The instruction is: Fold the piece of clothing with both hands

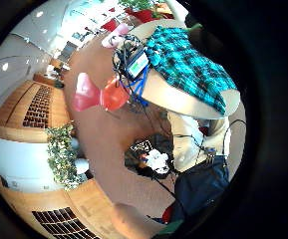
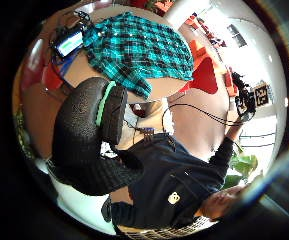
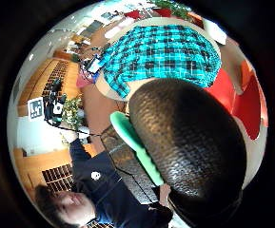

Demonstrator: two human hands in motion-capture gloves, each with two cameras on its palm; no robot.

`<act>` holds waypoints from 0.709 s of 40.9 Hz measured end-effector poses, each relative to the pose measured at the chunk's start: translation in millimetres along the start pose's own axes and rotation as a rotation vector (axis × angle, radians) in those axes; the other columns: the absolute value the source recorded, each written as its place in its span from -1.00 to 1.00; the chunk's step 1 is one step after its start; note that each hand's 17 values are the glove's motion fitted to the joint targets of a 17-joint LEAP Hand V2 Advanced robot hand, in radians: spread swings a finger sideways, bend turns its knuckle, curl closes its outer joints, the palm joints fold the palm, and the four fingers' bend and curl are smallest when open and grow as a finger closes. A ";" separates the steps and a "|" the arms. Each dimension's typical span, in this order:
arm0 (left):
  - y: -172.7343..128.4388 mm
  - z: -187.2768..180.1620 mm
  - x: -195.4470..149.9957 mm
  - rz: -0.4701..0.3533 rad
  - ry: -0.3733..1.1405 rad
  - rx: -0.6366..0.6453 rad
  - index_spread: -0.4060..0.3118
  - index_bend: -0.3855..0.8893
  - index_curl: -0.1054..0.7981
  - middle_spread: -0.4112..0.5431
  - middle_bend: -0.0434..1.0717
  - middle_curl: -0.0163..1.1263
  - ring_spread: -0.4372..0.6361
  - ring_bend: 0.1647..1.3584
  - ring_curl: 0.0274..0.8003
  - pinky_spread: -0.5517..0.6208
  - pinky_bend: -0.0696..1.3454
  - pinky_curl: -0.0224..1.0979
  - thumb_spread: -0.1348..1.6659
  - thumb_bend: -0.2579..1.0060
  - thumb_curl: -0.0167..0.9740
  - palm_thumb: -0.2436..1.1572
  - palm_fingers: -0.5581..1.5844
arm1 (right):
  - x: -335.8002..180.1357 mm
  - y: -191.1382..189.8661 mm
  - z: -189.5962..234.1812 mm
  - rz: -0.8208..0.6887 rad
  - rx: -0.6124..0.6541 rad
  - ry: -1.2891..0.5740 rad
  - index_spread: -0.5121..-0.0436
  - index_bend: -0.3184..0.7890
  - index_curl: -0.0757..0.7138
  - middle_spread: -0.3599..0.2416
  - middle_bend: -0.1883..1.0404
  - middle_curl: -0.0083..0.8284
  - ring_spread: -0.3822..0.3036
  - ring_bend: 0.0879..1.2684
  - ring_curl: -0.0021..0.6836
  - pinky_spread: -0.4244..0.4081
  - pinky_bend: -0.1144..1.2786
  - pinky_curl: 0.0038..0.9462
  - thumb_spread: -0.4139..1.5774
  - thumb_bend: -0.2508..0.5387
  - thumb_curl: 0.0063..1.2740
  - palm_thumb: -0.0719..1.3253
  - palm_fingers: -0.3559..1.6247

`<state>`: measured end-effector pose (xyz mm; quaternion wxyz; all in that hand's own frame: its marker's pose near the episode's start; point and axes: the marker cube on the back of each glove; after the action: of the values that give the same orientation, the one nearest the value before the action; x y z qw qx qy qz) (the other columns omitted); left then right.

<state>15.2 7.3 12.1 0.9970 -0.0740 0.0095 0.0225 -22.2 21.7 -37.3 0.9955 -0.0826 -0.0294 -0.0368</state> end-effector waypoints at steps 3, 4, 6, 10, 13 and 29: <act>-2.6 0.7 1.1 0.010 -0.019 -0.016 -0.16 -0.18 -0.20 0.04 -0.61 -0.43 0.11 -0.24 -0.34 0.17 -0.32 -0.40 0.51 -0.61 -0.43 -0.23 -0.15 | 5.2 -6.2 3.7 -0.002 -0.018 0.013 -0.26 -0.21 -0.32 0.24 -0.38 -0.28 0.33 -0.32 -0.22 0.42 0.01 -0.32 0.74 -0.39 -0.71 -0.62 -0.45; -3.5 0.7 1.9 0.018 -0.019 -0.030 -0.16 -0.18 -0.20 0.04 -0.61 -0.43 0.11 -0.24 -0.34 0.17 -0.32 -0.39 0.51 -0.61 -0.43 -0.23 -0.15 | 6.5 -8.1 3.0 -0.006 -0.024 0.015 -0.26 -0.21 -0.32 0.24 -0.38 -0.27 0.32 -0.32 -0.22 0.42 0.01 -0.31 0.74 -0.39 -0.71 -0.62 -0.46; -5.7 0.0 4.3 0.037 -0.005 -0.064 -0.16 -0.18 -0.19 0.05 -0.62 -0.43 0.12 -0.24 -0.34 0.16 -0.32 -0.39 0.51 -0.61 -0.42 -0.23 -0.15 | 8.8 -11.7 -1.2 -0.010 -0.038 0.018 -0.27 -0.21 -0.32 0.24 -0.38 -0.27 0.32 -0.32 -0.21 0.42 0.01 -0.31 0.74 -0.39 -0.71 -0.62 -0.46; -14.0 -1.9 7.7 0.057 0.029 -0.110 -0.16 -0.17 -0.17 0.08 -0.64 -0.43 0.12 -0.23 -0.32 0.15 -0.30 -0.37 0.50 -0.62 -0.41 -0.24 -0.17 | 12.6 -18.1 -14.1 -0.006 -0.062 0.022 -0.28 -0.21 -0.32 0.24 -0.38 -0.25 0.32 -0.31 -0.19 0.42 0.00 -0.30 0.72 -0.43 -0.71 -0.67 -0.46; -27.7 -3.7 7.3 0.056 0.031 -0.131 -0.16 -0.17 -0.16 0.08 -0.65 -0.44 0.12 -0.23 -0.31 0.15 -0.29 -0.36 0.49 -0.63 -0.41 -0.25 -0.17 | 22.1 -34.1 -17.9 -0.001 -0.084 0.033 -0.28 -0.22 -0.32 0.24 -0.39 -0.24 0.32 -0.28 -0.17 0.42 0.00 -0.30 0.71 -0.43 -0.70 -0.69 -0.45; -128.1 63.4 17.7 0.014 0.081 -0.402 -0.14 -0.17 -0.13 0.13 -0.65 -0.46 0.14 -0.23 -0.29 0.12 -0.24 -0.32 0.47 -0.63 -0.38 -0.27 -0.21 | 57.0 -138.0 -14.4 -0.008 -0.152 -0.122 -0.29 -0.26 -0.38 0.17 -0.36 -0.20 0.13 -0.14 -0.05 0.33 0.05 -0.26 0.62 -0.33 -0.59 -0.44 -0.38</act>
<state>39.7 -109.1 93.2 0.9607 -0.2725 0.0455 0.0277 24.5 -120.3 -25.4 0.9825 -0.1598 -0.0876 -0.0378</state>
